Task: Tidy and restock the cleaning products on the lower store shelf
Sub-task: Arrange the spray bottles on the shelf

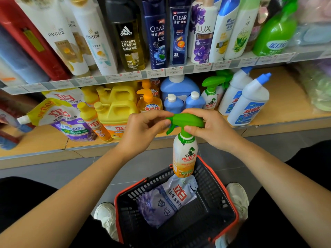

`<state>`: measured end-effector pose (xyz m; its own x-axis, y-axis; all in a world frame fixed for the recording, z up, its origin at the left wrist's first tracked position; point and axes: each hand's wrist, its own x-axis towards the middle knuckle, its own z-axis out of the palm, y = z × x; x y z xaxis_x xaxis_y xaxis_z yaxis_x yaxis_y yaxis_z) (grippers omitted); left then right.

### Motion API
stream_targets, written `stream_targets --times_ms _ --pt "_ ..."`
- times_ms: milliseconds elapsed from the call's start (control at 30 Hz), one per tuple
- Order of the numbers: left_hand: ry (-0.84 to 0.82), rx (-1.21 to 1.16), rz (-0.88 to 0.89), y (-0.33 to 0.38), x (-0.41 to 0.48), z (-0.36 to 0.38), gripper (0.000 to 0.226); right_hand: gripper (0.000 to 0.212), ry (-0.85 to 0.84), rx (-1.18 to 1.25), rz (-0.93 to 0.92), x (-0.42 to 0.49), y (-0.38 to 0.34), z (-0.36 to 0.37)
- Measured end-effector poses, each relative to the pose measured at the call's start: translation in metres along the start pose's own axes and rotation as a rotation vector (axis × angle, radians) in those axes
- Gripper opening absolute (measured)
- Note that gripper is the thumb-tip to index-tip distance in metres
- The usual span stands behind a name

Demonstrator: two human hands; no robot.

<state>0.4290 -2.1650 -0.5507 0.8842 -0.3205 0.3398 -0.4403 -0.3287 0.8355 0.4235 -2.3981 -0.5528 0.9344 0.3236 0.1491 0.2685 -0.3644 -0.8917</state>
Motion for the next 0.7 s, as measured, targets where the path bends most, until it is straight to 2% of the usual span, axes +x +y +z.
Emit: stream_targets --times_ms 133,233,300,400,500,567,633,700 --pt "0.032 -0.046 -0.119 -0.005 -0.005 0.006 0.035 0.033 0.003 0.054 -0.001 0.002 0.003 -0.001" --pt "0.036 -0.037 -0.274 -0.016 -0.016 0.012 0.038 0.034 0.077 0.098 0.007 0.004 0.004 -0.009" --pt "-0.048 -0.05 -0.365 -0.023 -0.022 0.018 0.04 0.033 0.133 0.147 0.002 0.006 0.003 -0.015" --pt "-0.248 -0.157 -0.392 -0.028 -0.029 0.028 0.054 0.031 0.223 0.304 0.036 0.011 0.005 -0.018" --pt "-0.372 -0.141 -0.433 -0.034 -0.033 0.037 0.078 0.024 0.306 0.416 0.08 0.014 0.009 -0.02" --pt "-0.382 -0.101 -0.487 -0.037 -0.034 0.039 0.089 0.02 0.347 0.464 0.108 0.015 0.01 -0.023" --pt "-0.355 -0.122 -0.504 -0.042 -0.034 0.039 0.083 0.02 0.371 0.495 0.124 0.014 0.013 -0.025" --pt "-0.248 -0.185 -0.531 -0.042 -0.032 0.037 0.076 0.021 0.411 0.467 0.124 0.013 0.016 -0.027"
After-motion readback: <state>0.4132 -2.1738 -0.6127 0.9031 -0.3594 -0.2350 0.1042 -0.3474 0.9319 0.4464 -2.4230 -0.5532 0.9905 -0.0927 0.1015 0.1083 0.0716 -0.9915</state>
